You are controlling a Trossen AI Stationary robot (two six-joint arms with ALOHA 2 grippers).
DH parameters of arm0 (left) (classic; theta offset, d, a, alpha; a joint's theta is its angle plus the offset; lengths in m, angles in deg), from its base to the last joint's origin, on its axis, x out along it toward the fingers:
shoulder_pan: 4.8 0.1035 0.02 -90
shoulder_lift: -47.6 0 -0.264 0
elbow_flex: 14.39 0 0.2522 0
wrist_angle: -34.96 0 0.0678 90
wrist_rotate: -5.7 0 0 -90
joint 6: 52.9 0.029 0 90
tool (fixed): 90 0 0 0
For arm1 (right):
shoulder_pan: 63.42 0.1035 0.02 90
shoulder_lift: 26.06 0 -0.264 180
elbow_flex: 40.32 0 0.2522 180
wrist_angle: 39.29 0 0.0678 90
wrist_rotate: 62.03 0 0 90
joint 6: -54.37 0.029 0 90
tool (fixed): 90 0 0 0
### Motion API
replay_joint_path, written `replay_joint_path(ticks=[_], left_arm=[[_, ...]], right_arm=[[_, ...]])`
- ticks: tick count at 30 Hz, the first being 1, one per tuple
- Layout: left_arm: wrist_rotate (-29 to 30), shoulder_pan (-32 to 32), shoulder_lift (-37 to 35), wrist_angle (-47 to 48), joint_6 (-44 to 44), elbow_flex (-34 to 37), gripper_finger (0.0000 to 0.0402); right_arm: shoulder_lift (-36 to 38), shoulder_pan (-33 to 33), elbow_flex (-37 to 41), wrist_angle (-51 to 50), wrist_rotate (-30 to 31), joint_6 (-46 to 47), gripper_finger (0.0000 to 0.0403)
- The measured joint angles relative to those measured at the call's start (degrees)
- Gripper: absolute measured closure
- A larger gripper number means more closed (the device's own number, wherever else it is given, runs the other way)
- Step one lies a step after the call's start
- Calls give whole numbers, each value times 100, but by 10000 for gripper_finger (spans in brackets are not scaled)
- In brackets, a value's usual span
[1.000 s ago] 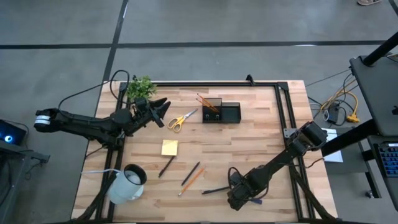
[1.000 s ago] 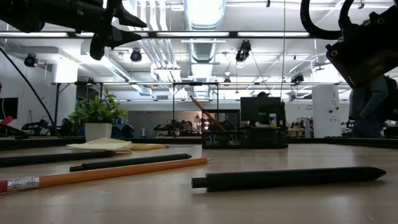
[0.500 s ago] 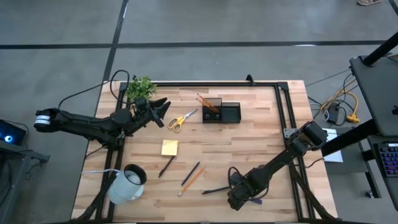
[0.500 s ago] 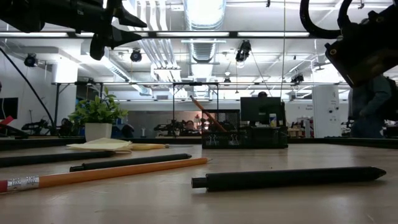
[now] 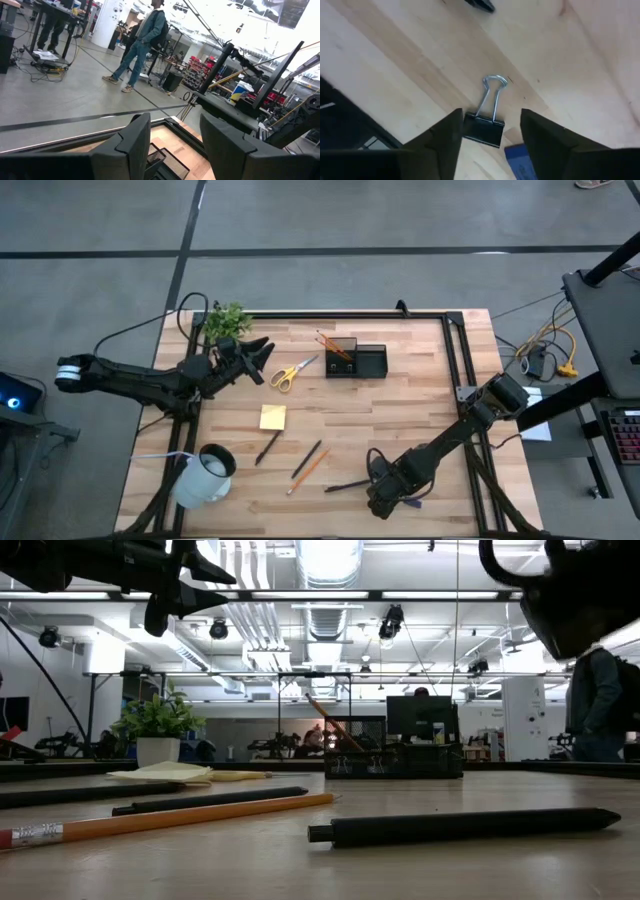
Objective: Pick and place office supplies into organizer
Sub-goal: Put the binder clip into the desk organizer
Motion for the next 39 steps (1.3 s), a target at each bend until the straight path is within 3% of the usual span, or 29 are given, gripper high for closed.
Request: replay_joint_path(ticks=[5, 8, 13, 17, 23, 32, 39], left_arm=[[0, -2, 0, 0, 0, -2, 244], [-2, 0, 0, 2, 0, -2, 244], [0, 0, 0, 2, 0, -2, 244], [0, -2, 0, 3, 0, -2, 244], [0, -1, 0, 2, -2, -1, 244], [0, 0, 0, 0, -17, -2, 244], [0, 0, 2, -6, -20, -2, 244]], right_arm=[[445, 142, -7, -70, 1047, -445, 194], [705, 311, 13, -138, 1336, -943, 193], [823, 672, 7, -111, 1345, -1753, 194], [755, 930, -4, 16, 1368, -2972, 199], [630, 1061, 21, 17, 1815, -4251, 199], [108, 1145, 81, 138, 1313, -4763, 199], [17, 1172, 24, 215, 1450, -4843, 199]])
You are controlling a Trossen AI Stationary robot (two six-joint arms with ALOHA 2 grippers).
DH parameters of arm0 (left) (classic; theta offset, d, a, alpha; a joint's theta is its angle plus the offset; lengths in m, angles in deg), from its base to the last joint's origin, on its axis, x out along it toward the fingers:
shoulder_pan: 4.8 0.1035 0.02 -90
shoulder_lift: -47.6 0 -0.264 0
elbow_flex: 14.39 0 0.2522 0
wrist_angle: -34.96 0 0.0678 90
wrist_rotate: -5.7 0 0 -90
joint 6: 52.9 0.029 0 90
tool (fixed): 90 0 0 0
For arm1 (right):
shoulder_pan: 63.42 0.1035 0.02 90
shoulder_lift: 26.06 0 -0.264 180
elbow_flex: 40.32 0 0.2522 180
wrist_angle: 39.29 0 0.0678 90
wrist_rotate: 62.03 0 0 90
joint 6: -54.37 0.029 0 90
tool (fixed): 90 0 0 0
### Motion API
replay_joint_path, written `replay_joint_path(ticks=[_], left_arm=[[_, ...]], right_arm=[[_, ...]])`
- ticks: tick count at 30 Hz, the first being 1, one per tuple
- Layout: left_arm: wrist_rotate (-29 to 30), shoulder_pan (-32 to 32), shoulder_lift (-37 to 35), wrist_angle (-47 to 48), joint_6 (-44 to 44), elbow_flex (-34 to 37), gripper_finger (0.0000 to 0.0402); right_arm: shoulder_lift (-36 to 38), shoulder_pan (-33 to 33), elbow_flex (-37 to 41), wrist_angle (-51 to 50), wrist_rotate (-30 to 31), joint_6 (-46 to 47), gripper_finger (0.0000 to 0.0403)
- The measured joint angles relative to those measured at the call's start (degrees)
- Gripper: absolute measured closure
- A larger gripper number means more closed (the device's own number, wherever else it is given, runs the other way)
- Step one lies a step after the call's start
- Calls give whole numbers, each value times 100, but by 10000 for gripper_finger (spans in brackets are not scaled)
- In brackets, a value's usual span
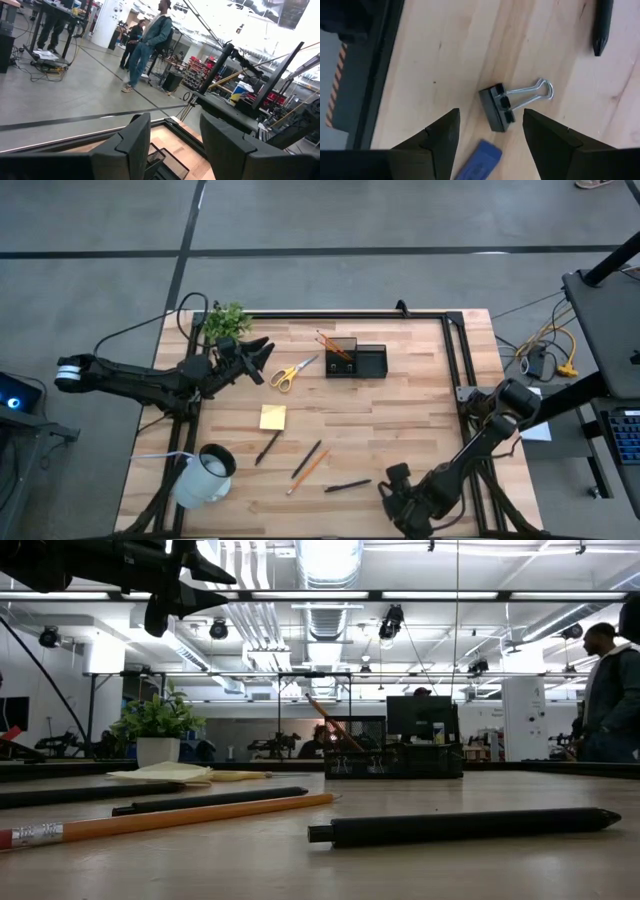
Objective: Pick and place office supplies into organizer
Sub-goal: Put the binder clip into the desk organizer
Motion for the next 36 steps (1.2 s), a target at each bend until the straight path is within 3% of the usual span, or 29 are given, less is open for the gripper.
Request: replay_joint_path(ticks=[8, 16, 36], left_arm=[[0, -1, 2, 1, 0, 1, 244], [0, -1, 2, 3, 4, 0, 244], [0, -1, 2, 4, 20, 0, 244]], right_arm=[[-20, 15, 54, 140, 582, -624, 200], [-20, 75, 215, 332, 23, -760, 200], [-20, 113, 509, 640, 471, -1313, 200]])
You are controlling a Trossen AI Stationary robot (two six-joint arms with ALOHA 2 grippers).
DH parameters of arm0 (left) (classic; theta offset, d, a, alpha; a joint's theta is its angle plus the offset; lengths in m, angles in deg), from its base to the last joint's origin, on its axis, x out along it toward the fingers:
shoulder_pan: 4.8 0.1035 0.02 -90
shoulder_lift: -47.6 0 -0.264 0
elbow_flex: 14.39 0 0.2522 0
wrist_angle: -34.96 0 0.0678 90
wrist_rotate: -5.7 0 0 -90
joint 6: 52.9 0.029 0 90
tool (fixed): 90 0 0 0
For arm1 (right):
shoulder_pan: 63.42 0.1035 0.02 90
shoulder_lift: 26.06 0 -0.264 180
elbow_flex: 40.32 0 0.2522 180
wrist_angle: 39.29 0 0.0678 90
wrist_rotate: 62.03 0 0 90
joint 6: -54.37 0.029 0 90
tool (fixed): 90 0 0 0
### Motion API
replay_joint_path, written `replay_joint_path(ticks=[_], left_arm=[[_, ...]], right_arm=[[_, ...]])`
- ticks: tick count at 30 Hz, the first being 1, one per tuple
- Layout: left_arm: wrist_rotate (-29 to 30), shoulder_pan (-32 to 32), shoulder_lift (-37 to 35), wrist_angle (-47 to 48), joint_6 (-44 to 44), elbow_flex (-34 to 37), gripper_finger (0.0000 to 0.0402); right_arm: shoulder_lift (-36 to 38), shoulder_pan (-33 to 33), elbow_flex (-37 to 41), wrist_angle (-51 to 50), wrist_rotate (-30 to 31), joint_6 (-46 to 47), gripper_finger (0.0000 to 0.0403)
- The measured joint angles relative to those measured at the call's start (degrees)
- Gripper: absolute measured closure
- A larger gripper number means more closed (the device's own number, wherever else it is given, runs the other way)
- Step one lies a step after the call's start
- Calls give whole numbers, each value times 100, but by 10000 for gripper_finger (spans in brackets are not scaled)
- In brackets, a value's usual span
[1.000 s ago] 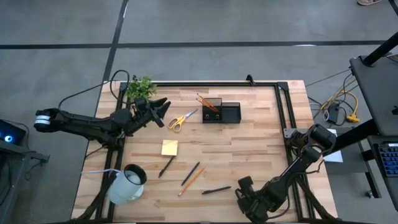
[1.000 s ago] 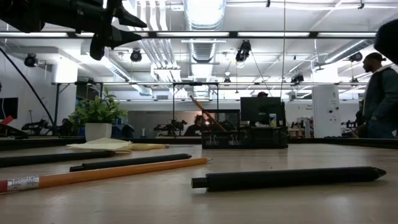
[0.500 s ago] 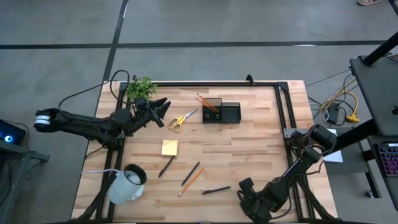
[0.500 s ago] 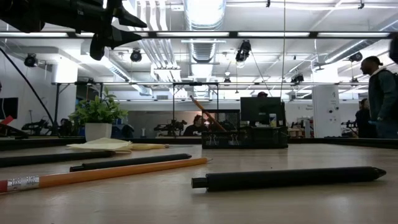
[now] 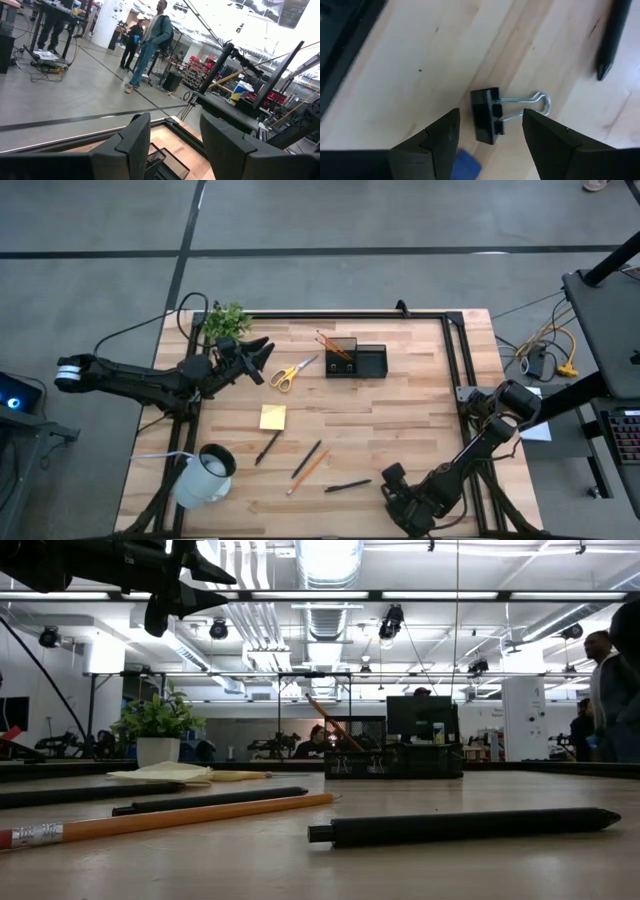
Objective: Pick and place office supplies into organizer
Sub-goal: Put the binder clip into the desk organizer
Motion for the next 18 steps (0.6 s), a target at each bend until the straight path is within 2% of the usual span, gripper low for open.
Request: replay_joint_path(ticks=[12, 18], left_arm=[[0, 0, 2, 0, 0, 0, 244], [2, 2, -4, 0, 0, 0, 244]], right_arm=[[2, 0, 115, 45, 199, -128, 203], [2, 0, 125, 93, 293, -137, 253]])
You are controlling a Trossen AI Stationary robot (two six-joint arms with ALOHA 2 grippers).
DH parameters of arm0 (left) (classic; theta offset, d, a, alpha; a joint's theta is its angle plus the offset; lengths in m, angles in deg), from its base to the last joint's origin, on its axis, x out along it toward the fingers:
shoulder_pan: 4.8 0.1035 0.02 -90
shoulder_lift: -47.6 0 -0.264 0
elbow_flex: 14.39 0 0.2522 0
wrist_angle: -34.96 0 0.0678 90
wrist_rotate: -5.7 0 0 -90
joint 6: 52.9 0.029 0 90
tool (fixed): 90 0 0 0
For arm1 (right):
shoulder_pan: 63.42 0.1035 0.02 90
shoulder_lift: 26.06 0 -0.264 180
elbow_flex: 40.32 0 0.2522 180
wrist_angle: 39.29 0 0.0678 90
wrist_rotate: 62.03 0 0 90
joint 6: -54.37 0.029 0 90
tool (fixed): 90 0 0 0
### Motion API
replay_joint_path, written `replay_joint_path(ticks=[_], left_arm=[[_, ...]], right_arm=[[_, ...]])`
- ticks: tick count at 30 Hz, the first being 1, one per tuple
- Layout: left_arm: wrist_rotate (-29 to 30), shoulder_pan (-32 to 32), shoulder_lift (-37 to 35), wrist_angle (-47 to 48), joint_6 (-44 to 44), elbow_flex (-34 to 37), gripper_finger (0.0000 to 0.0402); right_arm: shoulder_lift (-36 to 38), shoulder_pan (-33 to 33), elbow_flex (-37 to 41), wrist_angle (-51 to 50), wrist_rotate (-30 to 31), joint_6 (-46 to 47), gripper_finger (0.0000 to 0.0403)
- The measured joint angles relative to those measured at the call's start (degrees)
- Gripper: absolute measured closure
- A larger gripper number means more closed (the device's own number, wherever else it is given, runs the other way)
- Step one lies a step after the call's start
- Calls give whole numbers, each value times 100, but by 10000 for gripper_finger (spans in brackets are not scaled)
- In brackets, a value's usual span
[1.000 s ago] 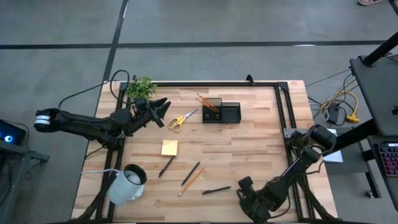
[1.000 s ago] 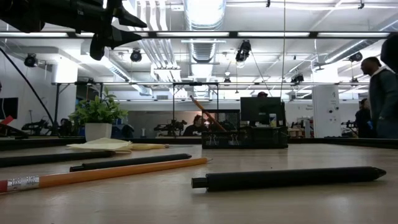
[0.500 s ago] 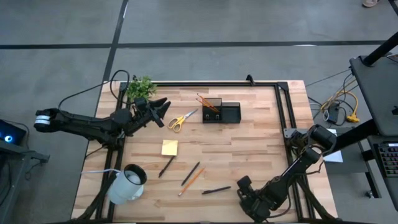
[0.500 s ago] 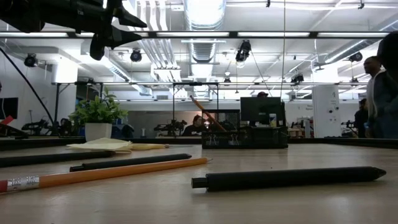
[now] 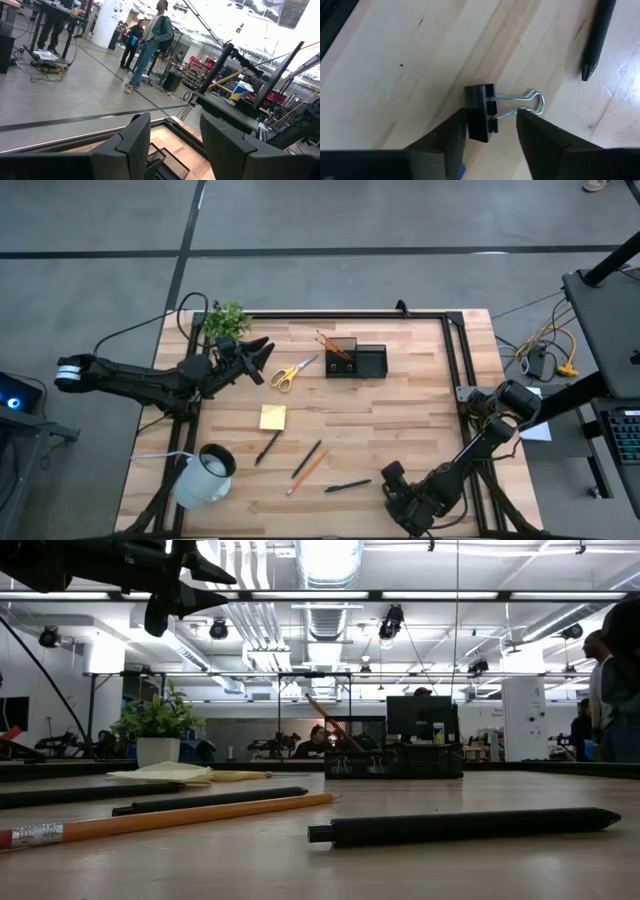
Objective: Pick and place office supplies into organizer
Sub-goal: Put the binder clip into the desk organizer
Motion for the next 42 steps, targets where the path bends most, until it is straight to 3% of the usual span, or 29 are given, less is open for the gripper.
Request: replay_joint_path(ticks=[8, 14, 42], left_arm=[[-2, -2, 0, 0, 0, 0, 244], [-2, 0, -2, 0, 0, 0, 244], [-1, 0, -4, -19, -28, 0, 244]], right_arm=[[0, 0, 14, 206, -33, 50, 328], [9, 2, 42, 240, -33, 61, 359], [0, -13, -355, -399, 43, 331, 367]])
